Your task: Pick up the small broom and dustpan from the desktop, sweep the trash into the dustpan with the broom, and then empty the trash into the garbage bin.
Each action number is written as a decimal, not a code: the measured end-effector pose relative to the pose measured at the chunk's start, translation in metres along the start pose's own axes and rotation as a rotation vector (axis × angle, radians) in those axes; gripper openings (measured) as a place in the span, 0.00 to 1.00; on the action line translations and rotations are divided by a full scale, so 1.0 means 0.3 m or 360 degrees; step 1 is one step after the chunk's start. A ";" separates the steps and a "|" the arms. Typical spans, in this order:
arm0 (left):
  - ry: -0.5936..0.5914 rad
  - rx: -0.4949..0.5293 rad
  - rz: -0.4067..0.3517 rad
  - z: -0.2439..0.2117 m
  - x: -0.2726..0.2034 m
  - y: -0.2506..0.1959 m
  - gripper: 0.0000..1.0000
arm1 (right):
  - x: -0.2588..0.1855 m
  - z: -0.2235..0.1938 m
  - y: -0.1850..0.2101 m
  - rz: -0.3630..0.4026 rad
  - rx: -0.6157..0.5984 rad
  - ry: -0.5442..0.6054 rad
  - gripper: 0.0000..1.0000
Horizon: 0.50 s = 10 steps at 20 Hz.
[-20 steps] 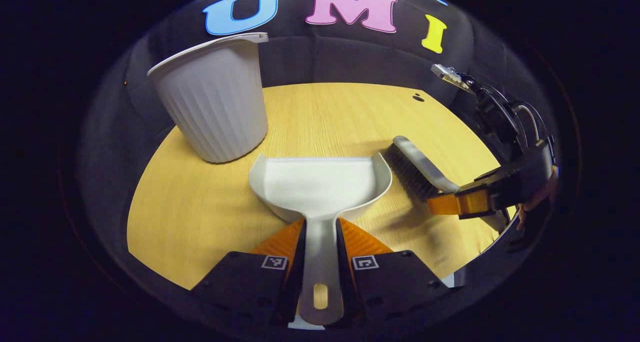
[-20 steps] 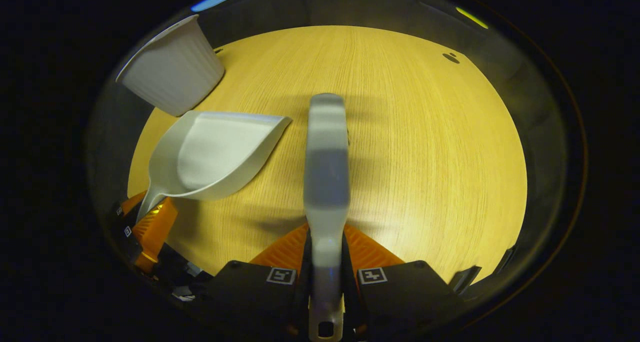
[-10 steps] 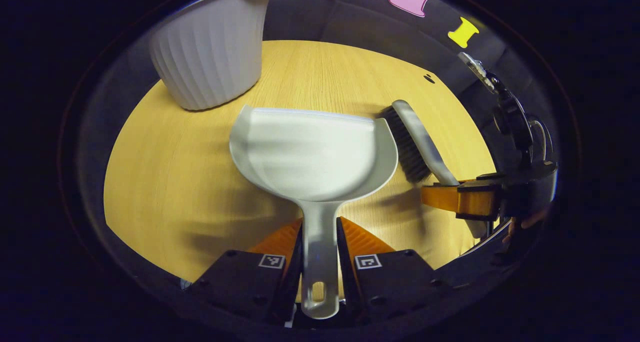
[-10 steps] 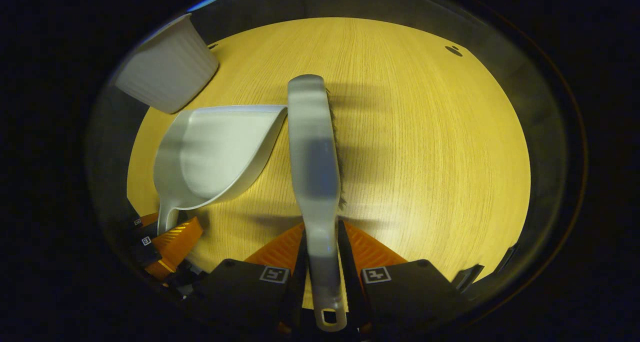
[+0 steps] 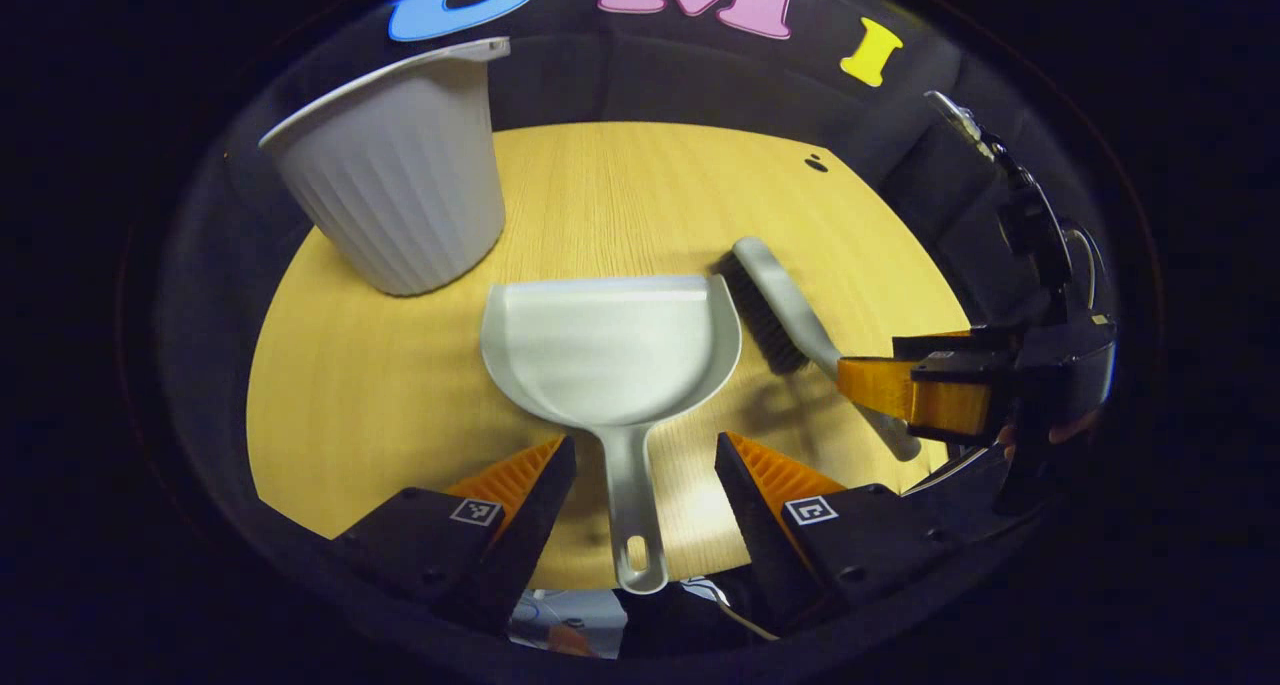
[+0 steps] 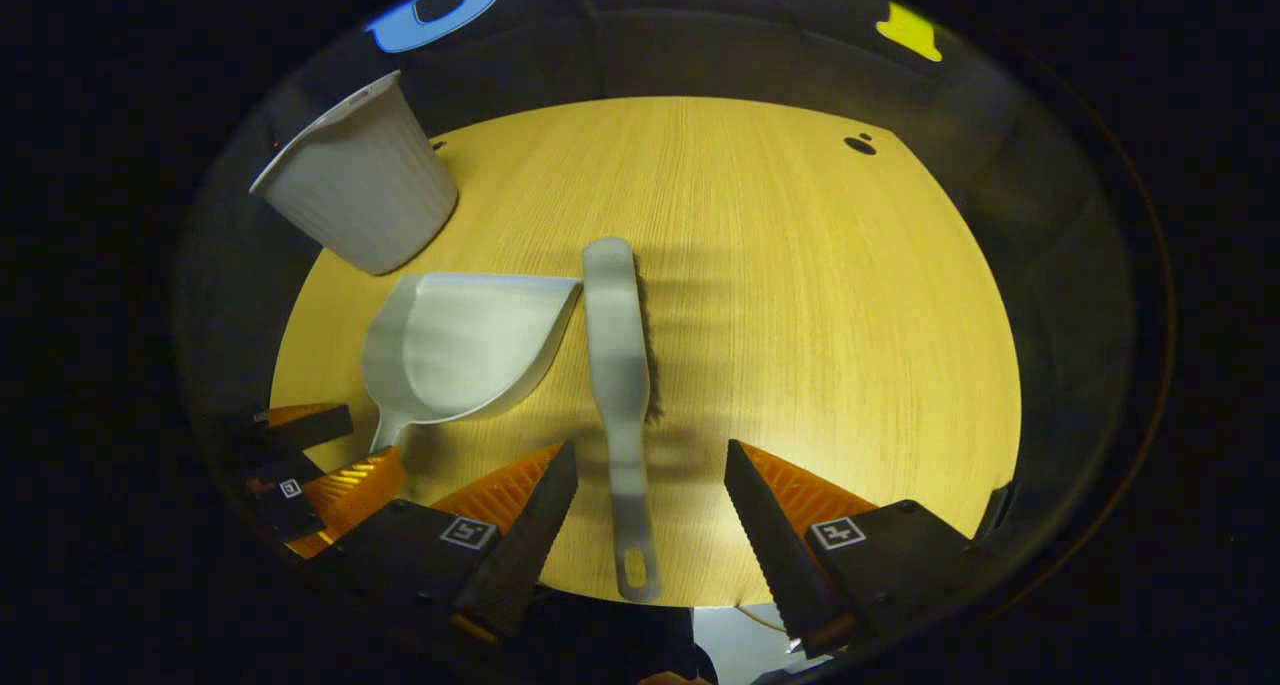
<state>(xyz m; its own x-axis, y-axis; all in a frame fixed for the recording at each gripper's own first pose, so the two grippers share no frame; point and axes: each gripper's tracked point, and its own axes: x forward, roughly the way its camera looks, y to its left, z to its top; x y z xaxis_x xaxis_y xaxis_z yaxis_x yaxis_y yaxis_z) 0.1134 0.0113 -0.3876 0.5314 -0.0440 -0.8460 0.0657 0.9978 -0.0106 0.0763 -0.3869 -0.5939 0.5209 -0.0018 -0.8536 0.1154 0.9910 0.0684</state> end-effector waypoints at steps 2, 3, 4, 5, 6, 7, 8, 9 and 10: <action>-0.0146 0.0009 0.0018 0.078 -0.090 0.006 0.85 | -0.095 0.053 -0.003 0.0004 0.0055 -0.0144 0.98; -0.0234 0.0001 0.0030 0.115 -0.141 0.013 0.85 | -0.154 0.095 -0.001 0.0000 0.0070 -0.0247 0.98; -0.0334 -0.0007 0.0066 0.158 -0.193 0.033 0.86 | -0.218 0.143 -0.004 -0.0024 0.0070 -0.0370 0.98; -0.0454 -0.0011 0.0111 0.206 -0.251 0.053 0.86 | -0.297 0.213 -0.027 -0.0103 0.0079 -0.0557 0.89; -0.0588 -0.0016 0.0148 0.257 -0.318 0.066 0.87 | -0.366 0.285 -0.055 -0.0167 0.0087 -0.0774 0.98; -0.0732 -0.0025 0.0173 0.311 -0.388 0.075 0.85 | -0.461 0.353 -0.041 -0.0198 0.0079 -0.0968 0.97; -0.0876 -0.0035 0.0185 0.350 -0.447 0.071 0.85 | -0.537 0.386 -0.030 -0.0209 0.0063 -0.1136 0.96; -0.1016 -0.0038 0.0190 0.390 -0.529 0.070 0.85 | -0.623 0.440 0.015 -0.0205 0.0035 -0.1267 0.96; -0.1149 -0.0032 0.0191 0.419 -0.610 0.056 0.85 | -0.697 0.479 0.054 -0.0196 0.0004 -0.1376 0.96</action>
<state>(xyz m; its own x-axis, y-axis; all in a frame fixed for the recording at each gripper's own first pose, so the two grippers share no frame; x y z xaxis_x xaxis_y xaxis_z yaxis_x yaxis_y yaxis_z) 0.1234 0.0297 -0.1659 0.9587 0.0503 -0.2798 -0.0394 0.9982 0.0445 0.0907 -0.3897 -0.3400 0.9636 -0.2114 -0.1638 0.2148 0.9766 0.0035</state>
